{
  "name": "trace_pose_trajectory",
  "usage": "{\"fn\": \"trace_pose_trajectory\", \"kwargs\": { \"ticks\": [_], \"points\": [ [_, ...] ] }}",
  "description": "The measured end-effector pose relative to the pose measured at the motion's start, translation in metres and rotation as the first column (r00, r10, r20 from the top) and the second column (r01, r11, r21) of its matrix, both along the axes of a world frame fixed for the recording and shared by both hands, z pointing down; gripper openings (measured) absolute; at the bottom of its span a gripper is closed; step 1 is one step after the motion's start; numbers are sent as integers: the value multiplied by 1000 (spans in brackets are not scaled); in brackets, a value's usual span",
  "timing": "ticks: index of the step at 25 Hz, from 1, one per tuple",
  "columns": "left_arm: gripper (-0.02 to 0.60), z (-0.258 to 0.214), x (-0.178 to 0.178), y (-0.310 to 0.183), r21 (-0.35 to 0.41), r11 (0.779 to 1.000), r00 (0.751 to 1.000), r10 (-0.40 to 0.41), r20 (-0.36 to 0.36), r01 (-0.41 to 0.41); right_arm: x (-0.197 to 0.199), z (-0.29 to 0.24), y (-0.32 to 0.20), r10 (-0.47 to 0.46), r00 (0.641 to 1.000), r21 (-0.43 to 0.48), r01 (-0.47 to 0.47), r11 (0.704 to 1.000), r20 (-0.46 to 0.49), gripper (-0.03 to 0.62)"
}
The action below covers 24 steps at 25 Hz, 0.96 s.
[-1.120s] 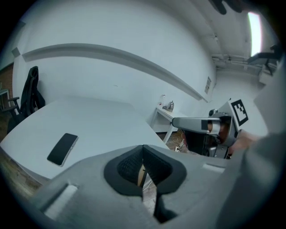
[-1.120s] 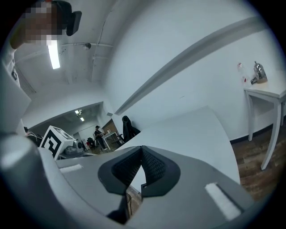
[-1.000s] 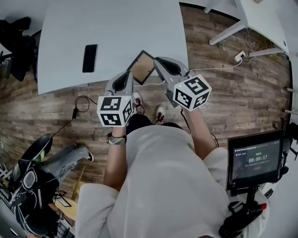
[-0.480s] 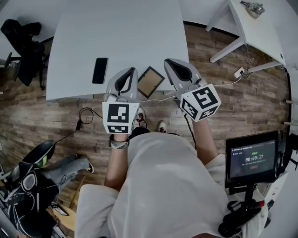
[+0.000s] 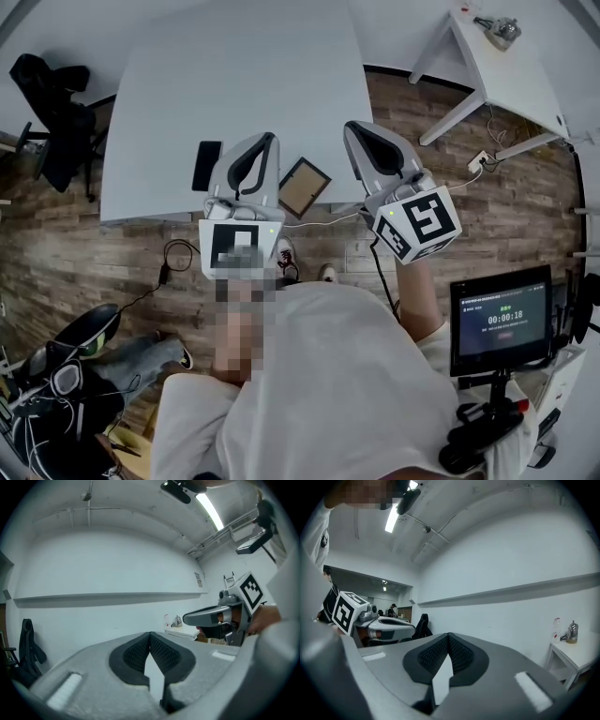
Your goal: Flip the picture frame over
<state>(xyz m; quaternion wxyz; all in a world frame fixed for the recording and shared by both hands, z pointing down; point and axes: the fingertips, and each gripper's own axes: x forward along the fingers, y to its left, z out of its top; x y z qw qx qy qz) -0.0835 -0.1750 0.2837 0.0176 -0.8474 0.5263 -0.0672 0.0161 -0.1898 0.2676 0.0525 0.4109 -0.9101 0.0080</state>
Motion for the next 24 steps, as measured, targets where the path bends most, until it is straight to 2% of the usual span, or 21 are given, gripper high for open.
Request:
{"fn": "trace_pose_trajectory", "kwargs": {
  "ticks": [12,24],
  "points": [
    [5,2,5,-3,2,1000,1000,12,-2,-12,4,-1,-2,14,998,19,-13,1000,-53,2],
    [5,-1,10,1,11,1000,1000,7,18,-7,4,-5,2,-13,999,39,15,999,-53,2]
  ]
}}
